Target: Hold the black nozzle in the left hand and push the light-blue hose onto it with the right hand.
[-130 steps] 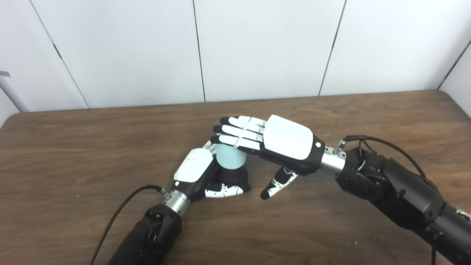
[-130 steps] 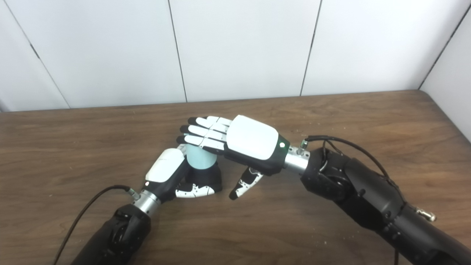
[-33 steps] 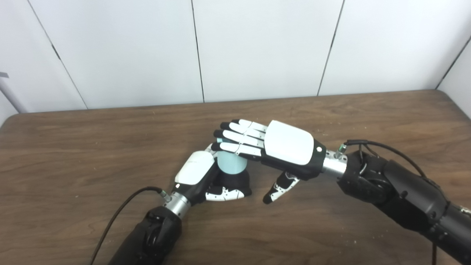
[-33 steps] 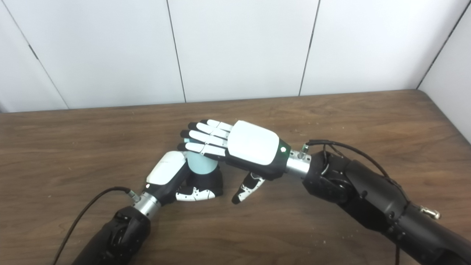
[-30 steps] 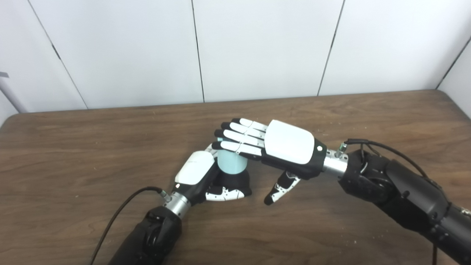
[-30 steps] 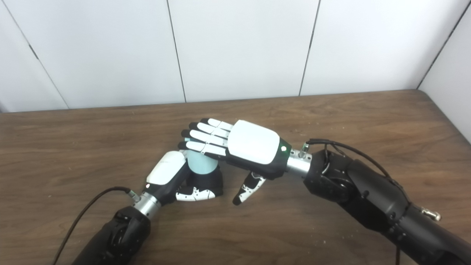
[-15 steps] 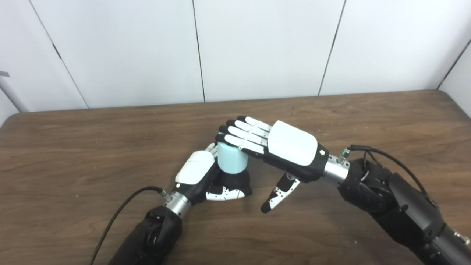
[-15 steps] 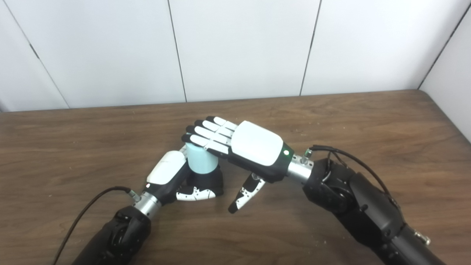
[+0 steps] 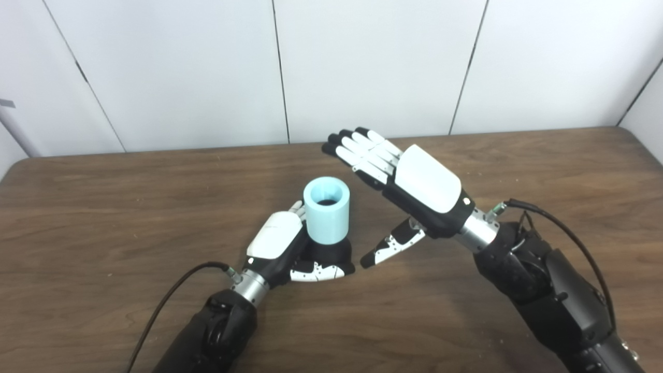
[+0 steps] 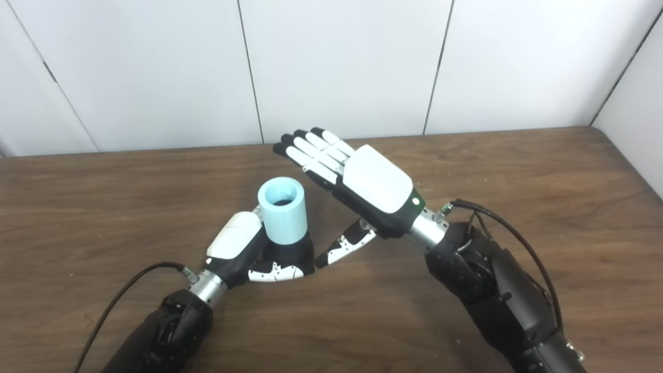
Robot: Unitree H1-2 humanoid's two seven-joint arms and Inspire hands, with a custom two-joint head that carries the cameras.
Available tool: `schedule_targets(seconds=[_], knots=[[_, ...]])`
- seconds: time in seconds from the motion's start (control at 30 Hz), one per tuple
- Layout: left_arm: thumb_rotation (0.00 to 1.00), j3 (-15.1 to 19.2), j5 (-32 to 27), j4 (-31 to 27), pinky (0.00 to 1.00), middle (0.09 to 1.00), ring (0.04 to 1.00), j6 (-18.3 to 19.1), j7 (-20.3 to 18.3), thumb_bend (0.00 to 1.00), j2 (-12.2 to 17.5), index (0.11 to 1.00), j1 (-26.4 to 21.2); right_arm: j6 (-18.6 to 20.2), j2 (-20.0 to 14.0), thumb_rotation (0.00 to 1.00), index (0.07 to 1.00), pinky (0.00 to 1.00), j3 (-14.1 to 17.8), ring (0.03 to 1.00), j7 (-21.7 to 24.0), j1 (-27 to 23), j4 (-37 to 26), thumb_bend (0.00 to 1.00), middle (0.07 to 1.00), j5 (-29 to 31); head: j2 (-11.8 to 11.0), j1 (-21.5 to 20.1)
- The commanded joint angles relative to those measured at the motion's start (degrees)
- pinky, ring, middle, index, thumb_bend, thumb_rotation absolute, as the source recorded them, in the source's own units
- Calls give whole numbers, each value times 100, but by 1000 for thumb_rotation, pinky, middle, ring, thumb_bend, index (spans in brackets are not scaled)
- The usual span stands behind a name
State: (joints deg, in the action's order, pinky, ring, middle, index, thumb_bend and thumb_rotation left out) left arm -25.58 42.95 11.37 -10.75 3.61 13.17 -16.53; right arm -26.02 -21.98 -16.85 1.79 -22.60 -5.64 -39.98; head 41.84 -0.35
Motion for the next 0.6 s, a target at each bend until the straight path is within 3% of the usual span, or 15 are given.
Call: schedule_targets(seconds=[0.0, 0.47, 0.57], knots=[[634, -194, 88, 486, 1000, 893, 964, 30, -31, 548, 40, 544, 654, -58, 28, 287, 1000, 1000, 117, 1000, -110, -128, -146, 834, 1000, -1, 8, -5], [632, -158, -9, 454, 1000, 893, 964, 45, -64, 550, 43, 547, 656, 57, 52, 268, 1000, 1000, 222, 1000, 212, 43, -246, 837, 1000, 26, 6, -5], [586, -151, -73, 451, 1000, 892, 963, 27, -93, 629, 33, 592, 662, 105, 78, 265, 1000, 1000, 256, 1000, 278, 104, -291, 838, 1000, 69, 13, 0]])
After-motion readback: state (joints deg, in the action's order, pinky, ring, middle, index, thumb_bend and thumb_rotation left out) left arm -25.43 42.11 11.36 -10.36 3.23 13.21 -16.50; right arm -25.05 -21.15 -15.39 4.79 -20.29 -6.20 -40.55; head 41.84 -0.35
